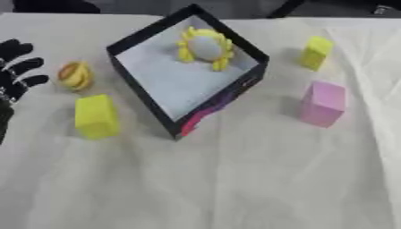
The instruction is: Pick up objects on the table and place them in the box.
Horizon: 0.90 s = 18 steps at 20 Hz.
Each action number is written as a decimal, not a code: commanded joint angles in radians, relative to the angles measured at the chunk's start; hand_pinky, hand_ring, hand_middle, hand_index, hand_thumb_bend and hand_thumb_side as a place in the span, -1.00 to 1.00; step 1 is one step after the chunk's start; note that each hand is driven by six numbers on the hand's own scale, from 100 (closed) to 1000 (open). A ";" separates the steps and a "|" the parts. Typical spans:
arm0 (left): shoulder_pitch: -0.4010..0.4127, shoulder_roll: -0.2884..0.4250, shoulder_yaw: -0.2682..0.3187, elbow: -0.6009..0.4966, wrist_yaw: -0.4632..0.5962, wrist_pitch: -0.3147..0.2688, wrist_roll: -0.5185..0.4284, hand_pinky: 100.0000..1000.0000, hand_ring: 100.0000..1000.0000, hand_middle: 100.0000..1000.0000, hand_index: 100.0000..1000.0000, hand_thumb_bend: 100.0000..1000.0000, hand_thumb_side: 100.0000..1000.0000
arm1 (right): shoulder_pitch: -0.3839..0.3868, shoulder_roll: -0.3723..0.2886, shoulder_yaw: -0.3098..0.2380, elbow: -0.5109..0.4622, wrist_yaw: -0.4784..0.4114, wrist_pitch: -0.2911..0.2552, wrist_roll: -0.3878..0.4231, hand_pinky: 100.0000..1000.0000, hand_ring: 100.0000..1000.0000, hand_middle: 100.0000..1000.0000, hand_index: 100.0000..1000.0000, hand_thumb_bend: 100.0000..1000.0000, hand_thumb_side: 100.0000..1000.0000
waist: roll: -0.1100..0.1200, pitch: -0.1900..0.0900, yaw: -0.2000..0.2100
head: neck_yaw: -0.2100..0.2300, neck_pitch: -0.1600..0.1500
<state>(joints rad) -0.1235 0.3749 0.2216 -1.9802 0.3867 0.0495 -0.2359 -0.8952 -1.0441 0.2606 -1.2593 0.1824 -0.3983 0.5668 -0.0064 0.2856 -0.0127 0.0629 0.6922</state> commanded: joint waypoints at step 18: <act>0.006 0.033 -0.006 -0.020 0.003 -0.007 -0.007 0.58 0.67 0.64 0.73 -1.00 0.49 | -0.272 0.283 0.123 0.276 0.172 -0.177 0.216 0.78 0.68 0.69 0.89 -1.00 -0.16 | -0.011 -0.047 0.003 | -0.039 0.006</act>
<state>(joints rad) -0.1146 0.3792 0.2121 -1.9802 0.3855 0.0443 -0.2411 -1.1420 -0.7539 0.3884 -0.9890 0.3506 -0.4891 0.6902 -0.0079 0.2770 -0.0104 0.0292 0.7015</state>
